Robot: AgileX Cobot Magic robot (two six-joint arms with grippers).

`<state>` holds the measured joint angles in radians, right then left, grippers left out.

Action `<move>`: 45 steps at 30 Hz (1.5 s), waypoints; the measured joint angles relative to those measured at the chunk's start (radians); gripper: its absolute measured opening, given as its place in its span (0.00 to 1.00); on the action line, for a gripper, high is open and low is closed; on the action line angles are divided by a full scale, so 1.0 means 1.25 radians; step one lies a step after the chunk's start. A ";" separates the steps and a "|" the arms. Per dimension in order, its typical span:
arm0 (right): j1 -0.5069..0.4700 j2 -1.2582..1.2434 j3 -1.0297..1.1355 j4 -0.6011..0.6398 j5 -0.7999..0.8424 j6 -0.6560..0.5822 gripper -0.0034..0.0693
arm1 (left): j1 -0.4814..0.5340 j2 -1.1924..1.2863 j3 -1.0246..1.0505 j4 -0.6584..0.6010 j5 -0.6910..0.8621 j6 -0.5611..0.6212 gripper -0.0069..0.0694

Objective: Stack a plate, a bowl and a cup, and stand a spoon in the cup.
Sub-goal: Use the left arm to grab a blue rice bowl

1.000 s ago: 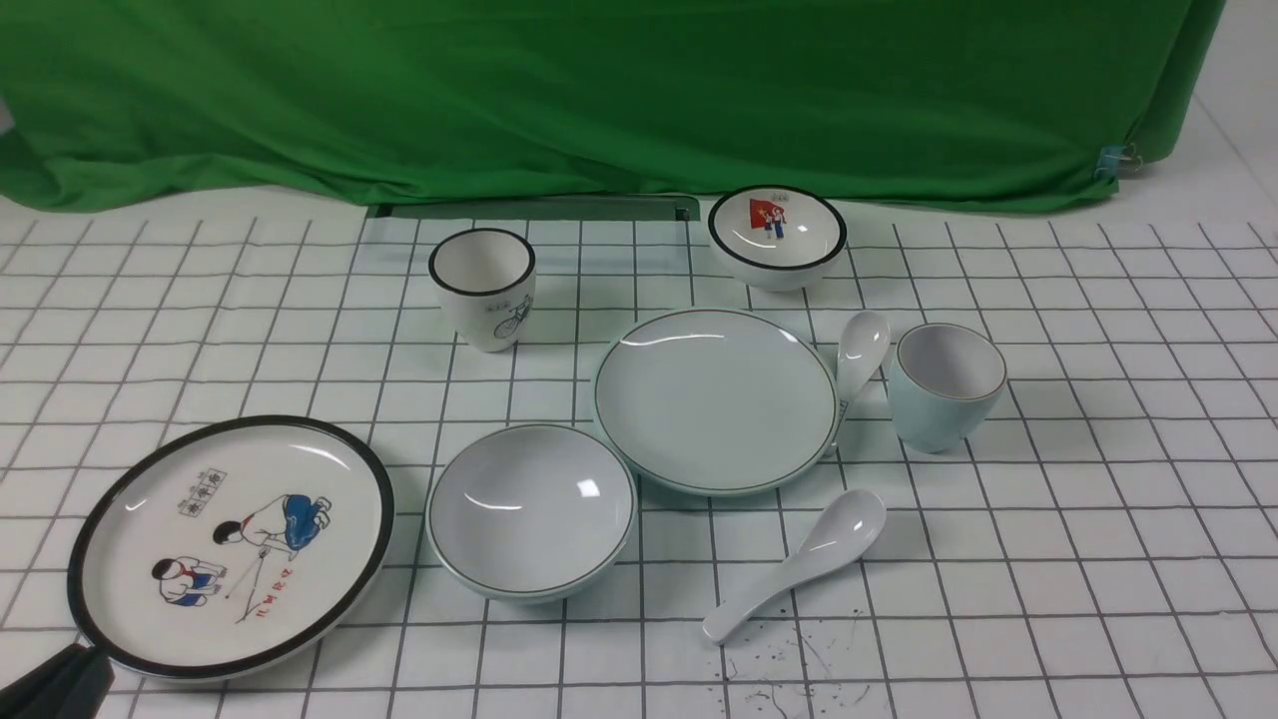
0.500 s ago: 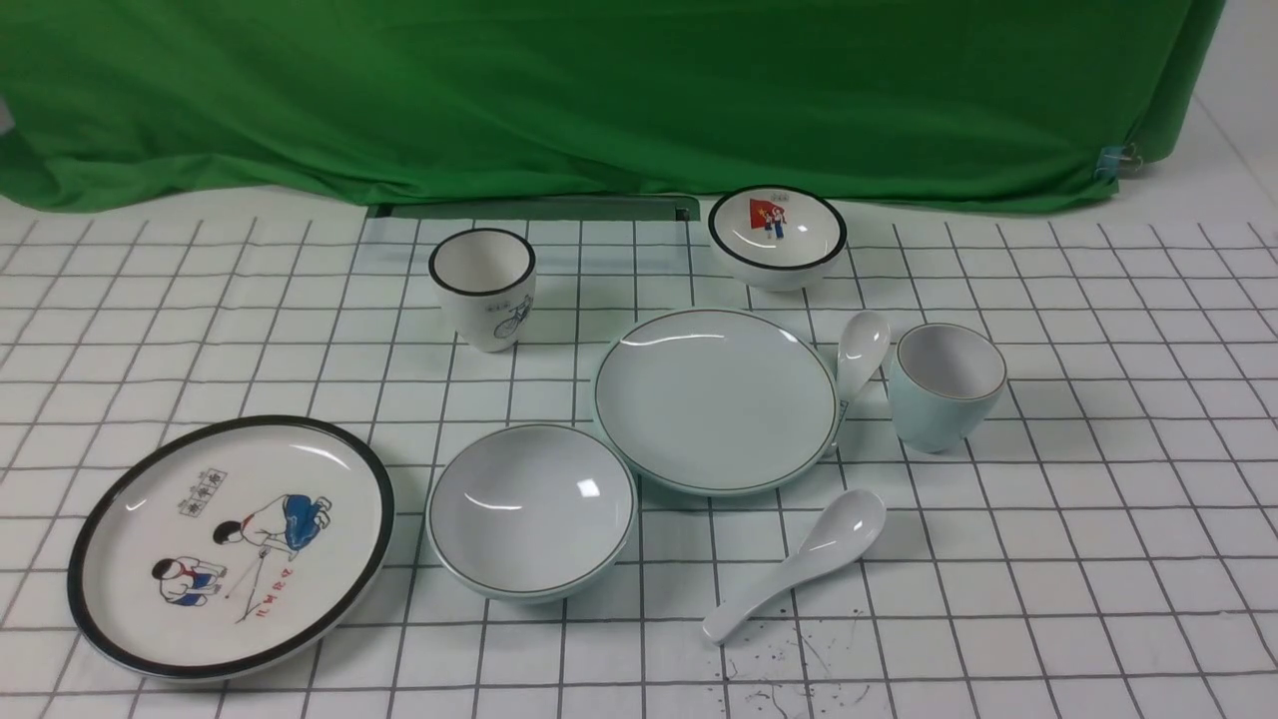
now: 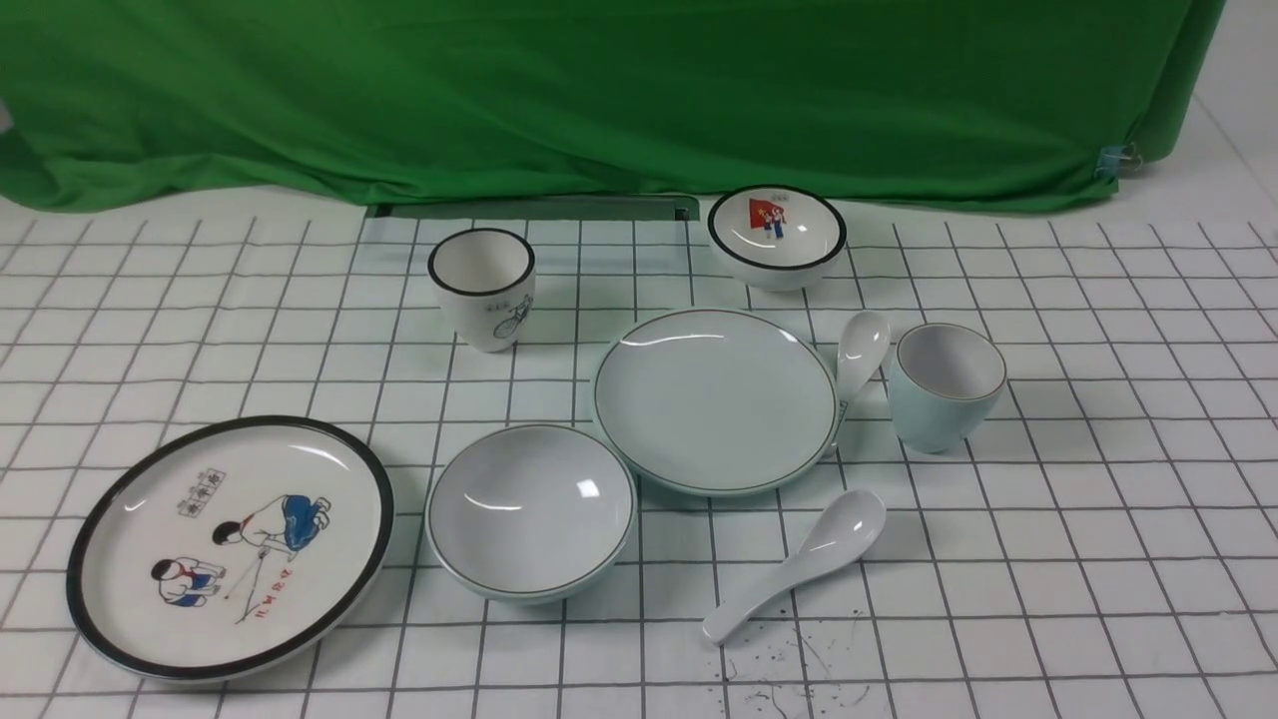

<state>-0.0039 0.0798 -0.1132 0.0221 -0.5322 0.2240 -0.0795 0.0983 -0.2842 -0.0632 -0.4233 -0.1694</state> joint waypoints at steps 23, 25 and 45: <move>0.180 0.712 -0.289 0.001 0.724 -0.227 0.07 | -0.003 0.940 -0.526 -0.267 0.858 0.307 0.06; 0.243 0.769 -0.328 0.001 0.723 -0.241 0.07 | -0.020 1.003 -0.545 -0.292 0.891 0.345 0.09; 0.382 0.911 -0.389 0.002 0.770 -0.260 0.10 | -0.191 1.387 -0.695 -0.022 0.828 0.200 0.60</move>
<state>0.4738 1.2187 -0.5995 0.0248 0.4300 -0.1009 -0.3177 1.8317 -1.1536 -0.0901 0.6121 0.0811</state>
